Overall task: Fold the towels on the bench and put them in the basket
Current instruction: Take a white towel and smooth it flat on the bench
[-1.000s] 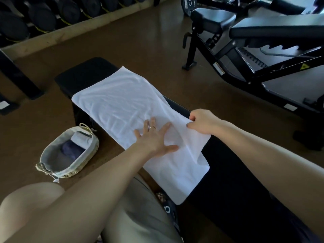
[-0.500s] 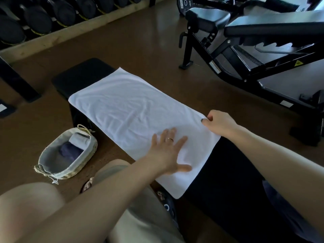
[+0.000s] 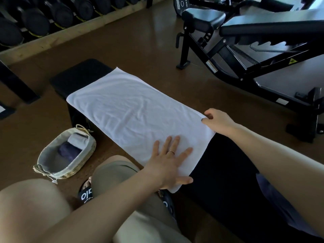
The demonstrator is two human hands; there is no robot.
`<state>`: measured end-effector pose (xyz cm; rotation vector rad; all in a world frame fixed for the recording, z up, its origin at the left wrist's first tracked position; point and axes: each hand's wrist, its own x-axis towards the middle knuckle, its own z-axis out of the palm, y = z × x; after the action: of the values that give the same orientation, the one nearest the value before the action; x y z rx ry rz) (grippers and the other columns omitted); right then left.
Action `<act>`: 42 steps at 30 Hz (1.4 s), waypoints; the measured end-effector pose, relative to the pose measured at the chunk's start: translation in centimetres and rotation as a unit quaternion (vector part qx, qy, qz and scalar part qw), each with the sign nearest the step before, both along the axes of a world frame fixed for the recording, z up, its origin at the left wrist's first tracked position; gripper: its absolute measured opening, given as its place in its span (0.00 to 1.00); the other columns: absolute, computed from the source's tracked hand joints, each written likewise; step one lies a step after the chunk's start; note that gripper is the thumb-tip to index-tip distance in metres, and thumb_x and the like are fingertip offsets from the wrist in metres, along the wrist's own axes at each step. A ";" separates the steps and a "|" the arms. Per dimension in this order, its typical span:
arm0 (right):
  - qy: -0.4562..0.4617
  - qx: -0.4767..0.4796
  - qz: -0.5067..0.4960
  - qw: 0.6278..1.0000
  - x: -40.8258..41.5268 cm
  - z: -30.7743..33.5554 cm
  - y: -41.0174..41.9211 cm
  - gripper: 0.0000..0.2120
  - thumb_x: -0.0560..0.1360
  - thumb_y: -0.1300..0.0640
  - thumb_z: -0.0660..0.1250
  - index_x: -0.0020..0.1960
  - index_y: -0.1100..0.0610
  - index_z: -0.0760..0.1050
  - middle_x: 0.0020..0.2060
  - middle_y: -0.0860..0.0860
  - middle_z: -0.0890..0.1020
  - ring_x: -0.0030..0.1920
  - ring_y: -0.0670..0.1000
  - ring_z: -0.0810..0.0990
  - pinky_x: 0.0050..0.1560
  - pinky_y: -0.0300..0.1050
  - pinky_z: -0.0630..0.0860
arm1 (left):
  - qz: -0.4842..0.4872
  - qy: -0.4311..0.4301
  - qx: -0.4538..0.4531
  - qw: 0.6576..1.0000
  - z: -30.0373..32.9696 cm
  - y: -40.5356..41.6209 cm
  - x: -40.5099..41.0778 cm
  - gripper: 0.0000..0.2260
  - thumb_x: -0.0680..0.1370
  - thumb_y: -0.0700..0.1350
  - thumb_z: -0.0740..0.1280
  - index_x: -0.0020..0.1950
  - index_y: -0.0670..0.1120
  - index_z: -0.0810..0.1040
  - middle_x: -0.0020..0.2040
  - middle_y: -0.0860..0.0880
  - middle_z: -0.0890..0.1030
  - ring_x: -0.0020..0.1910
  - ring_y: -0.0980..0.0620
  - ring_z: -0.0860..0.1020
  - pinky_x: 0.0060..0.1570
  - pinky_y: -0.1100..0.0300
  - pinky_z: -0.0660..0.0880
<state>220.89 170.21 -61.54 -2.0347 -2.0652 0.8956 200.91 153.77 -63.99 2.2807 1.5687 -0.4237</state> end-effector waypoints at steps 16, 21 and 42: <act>-0.139 0.053 -0.027 0.988 1.0 -0.3 -0.8 0.22 0.80 0.61 0.65 0.72 0.60 0.63 0.65 0.61 0.72 0.61 0.61 0.76 0.57 0.54 0.76 | 0.068 -0.043 0.034 0.996 3.0 -0.2 -3.0 0.19 0.81 0.61 0.62 0.61 0.48 0.66 0.59 0.47 0.68 0.57 0.46 0.68 0.60 0.51 0.69; -0.286 0.226 0.066 0.929 -0.5 -0.6 -2.8 0.23 0.78 0.59 0.68 0.70 0.58 0.65 0.62 0.59 0.74 0.60 0.58 0.76 0.57 0.51 0.75 | 0.020 -0.023 0.012 0.999 3.2 -1.2 -3.2 0.17 0.81 0.62 0.62 0.54 0.50 0.64 0.55 0.48 0.70 0.49 0.48 0.69 0.47 0.54 0.69; -0.093 0.157 0.224 0.958 -14.0 -3.4 -8.9 0.27 0.86 0.43 0.42 0.84 0.45 0.44 0.83 0.53 0.47 0.83 0.55 0.44 0.81 0.55 0.43 | 0.153 -0.031 0.034 0.987 0.8 3.4 -11.6 0.34 0.82 0.68 0.53 0.83 0.59 0.43 0.84 0.49 0.39 0.82 0.48 0.39 0.80 0.47 0.42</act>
<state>206.92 161.36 -64.92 -1.5694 -2.6300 0.3883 189.36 157.14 -63.20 2.0296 1.8864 -0.2182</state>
